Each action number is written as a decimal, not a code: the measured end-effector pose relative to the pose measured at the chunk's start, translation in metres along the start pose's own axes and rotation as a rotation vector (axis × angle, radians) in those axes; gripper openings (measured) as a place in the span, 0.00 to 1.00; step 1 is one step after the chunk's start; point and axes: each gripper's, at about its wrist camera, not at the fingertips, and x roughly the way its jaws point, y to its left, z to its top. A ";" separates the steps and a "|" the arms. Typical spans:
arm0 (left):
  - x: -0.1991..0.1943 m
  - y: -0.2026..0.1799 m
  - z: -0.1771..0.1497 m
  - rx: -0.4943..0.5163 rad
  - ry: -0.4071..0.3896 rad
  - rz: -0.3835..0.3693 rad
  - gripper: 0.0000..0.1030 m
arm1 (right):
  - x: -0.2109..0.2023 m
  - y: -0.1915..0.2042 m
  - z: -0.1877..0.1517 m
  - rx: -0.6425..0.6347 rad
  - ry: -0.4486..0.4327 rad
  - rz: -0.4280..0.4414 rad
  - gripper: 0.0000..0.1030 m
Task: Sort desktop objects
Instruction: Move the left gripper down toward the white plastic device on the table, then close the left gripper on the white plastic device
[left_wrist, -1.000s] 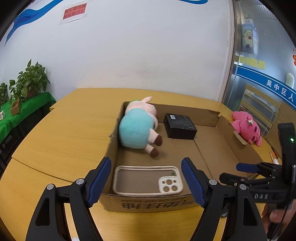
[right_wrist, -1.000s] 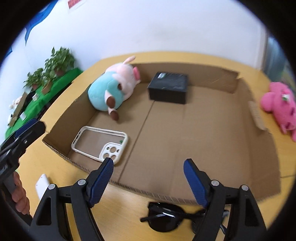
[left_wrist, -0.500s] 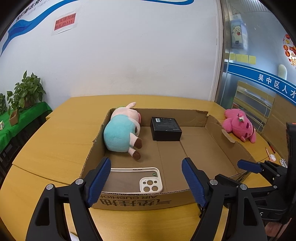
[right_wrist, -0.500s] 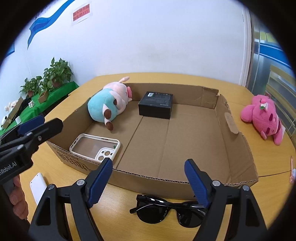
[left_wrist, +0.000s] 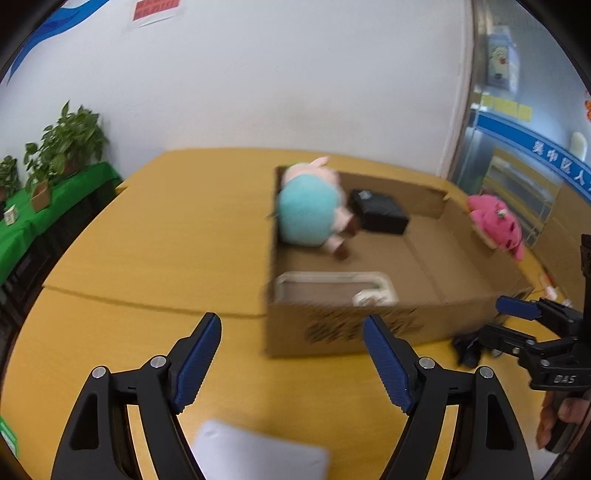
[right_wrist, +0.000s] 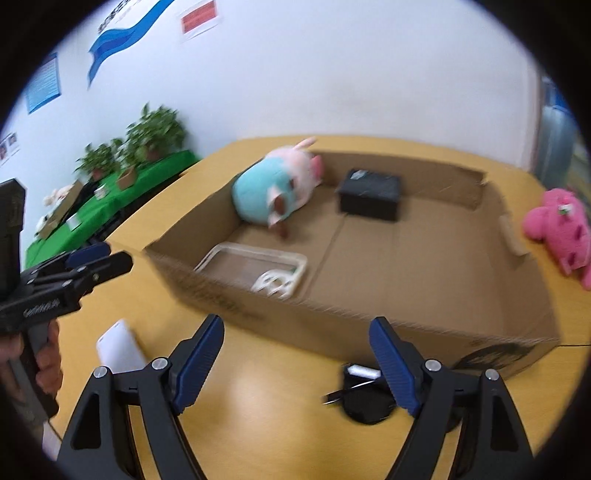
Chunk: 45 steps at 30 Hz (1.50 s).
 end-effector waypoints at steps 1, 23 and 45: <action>0.002 0.010 -0.006 0.004 0.026 0.016 0.80 | 0.006 0.009 -0.004 -0.013 0.022 0.032 0.79; 0.054 -0.006 -0.078 0.080 0.311 -0.134 0.74 | 0.067 0.135 -0.071 -0.342 0.300 0.459 0.81; 0.017 0.032 -0.092 -0.261 0.487 -0.173 0.62 | 0.055 0.174 -0.095 -0.439 0.227 0.373 0.81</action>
